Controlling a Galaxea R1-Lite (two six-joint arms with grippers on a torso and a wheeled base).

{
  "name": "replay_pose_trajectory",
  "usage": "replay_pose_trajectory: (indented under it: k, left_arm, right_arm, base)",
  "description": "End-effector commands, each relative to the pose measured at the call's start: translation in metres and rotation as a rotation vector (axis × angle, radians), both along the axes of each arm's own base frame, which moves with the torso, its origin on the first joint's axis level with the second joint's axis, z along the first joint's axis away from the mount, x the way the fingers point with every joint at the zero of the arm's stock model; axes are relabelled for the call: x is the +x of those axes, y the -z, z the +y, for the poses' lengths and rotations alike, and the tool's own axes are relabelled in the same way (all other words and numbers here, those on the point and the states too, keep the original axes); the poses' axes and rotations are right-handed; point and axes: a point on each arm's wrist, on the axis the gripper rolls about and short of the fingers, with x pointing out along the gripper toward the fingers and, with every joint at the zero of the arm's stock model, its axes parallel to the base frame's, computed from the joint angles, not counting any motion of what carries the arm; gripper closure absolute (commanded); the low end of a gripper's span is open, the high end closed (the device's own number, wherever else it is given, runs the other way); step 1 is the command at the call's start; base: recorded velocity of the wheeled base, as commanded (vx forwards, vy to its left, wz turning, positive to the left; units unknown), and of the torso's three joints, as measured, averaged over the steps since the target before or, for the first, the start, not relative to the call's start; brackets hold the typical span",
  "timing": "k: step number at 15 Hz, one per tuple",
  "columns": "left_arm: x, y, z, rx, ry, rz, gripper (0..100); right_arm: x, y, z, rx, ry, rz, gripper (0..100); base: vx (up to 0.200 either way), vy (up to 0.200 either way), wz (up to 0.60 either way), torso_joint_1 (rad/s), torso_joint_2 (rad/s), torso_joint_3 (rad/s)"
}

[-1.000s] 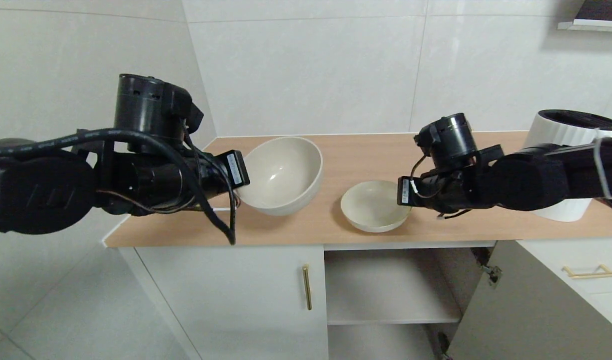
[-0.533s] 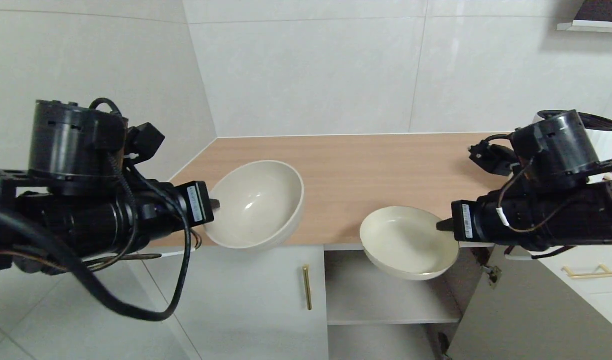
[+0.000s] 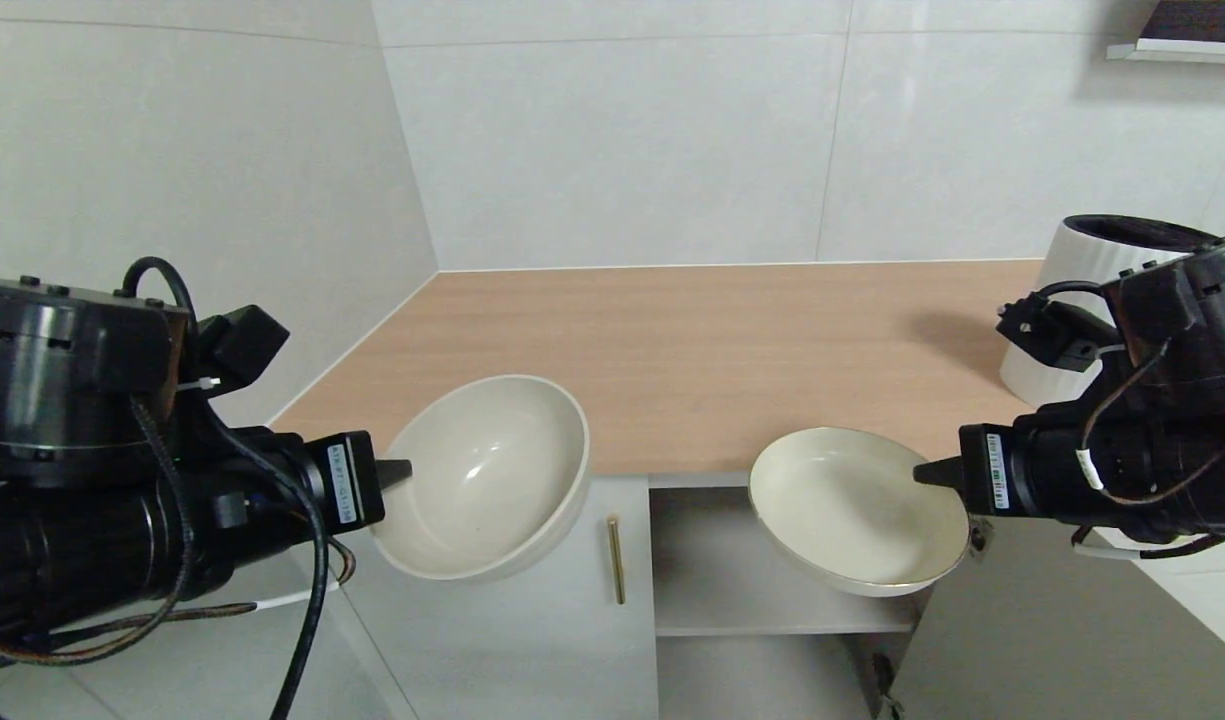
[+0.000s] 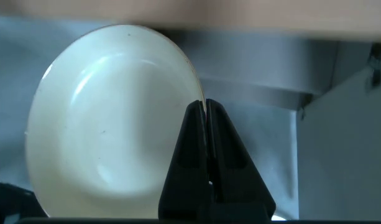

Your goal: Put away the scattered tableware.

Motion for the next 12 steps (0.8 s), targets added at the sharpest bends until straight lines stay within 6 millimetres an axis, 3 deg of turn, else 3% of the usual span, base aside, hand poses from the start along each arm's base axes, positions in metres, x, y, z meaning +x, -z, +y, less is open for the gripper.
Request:
replay_pose_trajectory:
  k: [1,9,12]
  left_arm:
    - [0.0,0.0,0.0,-0.002,0.005,0.002,100]
    - [0.003,0.005,-0.003,0.008,0.022,0.023,100]
    - [0.004,0.008,-0.006,0.013,0.031,0.033,100]
  right_arm:
    - [-0.001,-0.001,-0.001,0.001,0.004,-0.003,100]
    - [0.003,0.014,0.001,-0.033,-0.007,0.038,100]
    - [0.004,0.021,0.002,-0.045,-0.016,0.039,100]
  base:
    - [0.0,0.0,0.0,0.0,0.0,0.0]
    - [0.0,0.0,0.0,0.0,0.0,0.0]
    - [0.0,0.0,0.0,-0.124,0.29,0.162]
